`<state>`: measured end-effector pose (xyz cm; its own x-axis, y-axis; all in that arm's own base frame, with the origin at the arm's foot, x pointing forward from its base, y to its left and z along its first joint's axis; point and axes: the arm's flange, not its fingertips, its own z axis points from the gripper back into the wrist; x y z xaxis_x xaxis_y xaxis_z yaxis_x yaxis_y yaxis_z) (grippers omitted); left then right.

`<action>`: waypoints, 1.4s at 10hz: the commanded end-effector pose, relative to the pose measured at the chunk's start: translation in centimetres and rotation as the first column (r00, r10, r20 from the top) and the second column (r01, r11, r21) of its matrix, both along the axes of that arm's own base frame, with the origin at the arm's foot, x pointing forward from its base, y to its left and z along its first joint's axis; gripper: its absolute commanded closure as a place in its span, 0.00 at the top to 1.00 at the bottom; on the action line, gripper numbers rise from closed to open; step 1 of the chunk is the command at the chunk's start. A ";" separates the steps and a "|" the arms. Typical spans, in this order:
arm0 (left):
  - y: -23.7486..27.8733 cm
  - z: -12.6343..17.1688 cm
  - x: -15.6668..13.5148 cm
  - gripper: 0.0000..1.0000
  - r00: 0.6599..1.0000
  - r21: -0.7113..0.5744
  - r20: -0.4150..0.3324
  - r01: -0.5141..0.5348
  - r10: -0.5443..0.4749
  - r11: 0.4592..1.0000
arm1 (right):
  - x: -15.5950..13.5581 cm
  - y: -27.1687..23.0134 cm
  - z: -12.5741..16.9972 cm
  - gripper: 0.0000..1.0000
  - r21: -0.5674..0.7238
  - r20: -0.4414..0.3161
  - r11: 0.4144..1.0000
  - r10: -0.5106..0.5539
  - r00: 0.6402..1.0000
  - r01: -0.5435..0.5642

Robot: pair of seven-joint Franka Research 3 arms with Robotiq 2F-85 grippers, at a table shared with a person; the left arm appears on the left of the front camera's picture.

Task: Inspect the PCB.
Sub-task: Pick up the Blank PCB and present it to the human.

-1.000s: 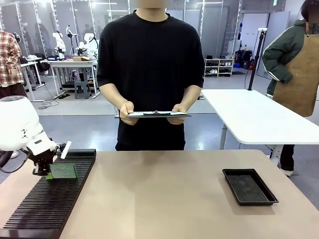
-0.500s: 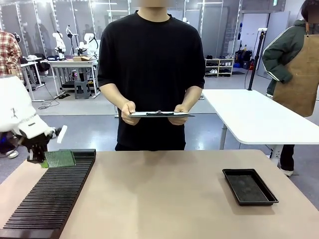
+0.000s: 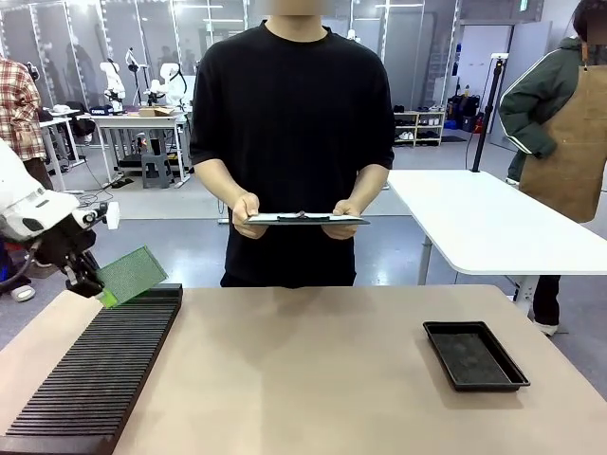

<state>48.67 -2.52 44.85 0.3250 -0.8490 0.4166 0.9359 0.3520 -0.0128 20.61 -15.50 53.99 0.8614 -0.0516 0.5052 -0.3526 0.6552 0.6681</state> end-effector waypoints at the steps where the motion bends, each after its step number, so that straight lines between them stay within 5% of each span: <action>1: 0.2 0.9 0.4 0.00 1.000 0.016 0.013 -0.007 0.006 1.000 | 0.0 0.0 0.1 1.00 0.005 0.017 1.000 0.013 1.000 -0.013; 6: 0.1 0.5 0.2 0.03 1.000 0.005 0.012 0.000 0.000 1.000 | 0.0 0.0 0.1 1.00 0.005 0.017 1.000 0.013 1.000 -0.013; 7: -1.1 1.3 0.0 0.03 0.993 -0.239 -0.122 -0.022 -0.007 0.971 | 0.0 0.0 0.1 1.00 0.005 0.017 1.000 0.013 1.000 -0.013; 9: -3.4 0.4 1.4 0.03 0.937 -0.476 -0.346 -0.130 -0.049 0.870 | 0.0 0.0 0.1 1.00 0.005 0.017 1.000 0.013 1.000 -0.013; 11: -5.2 -1.8 2.8 0.03 0.882 -0.607 -0.468 -0.282 -0.048 0.743 | 0.0 0.0 0.1 1.00 0.005 0.017 1.000 0.013 1.000 -0.013; 14: -8.0 -6.5 3.0 0.03 0.696 -0.592 -0.718 -0.604 -0.010 0.534 | 0.0 0.0 0.1 1.00 0.005 0.017 1.000 0.013 1.000 -0.013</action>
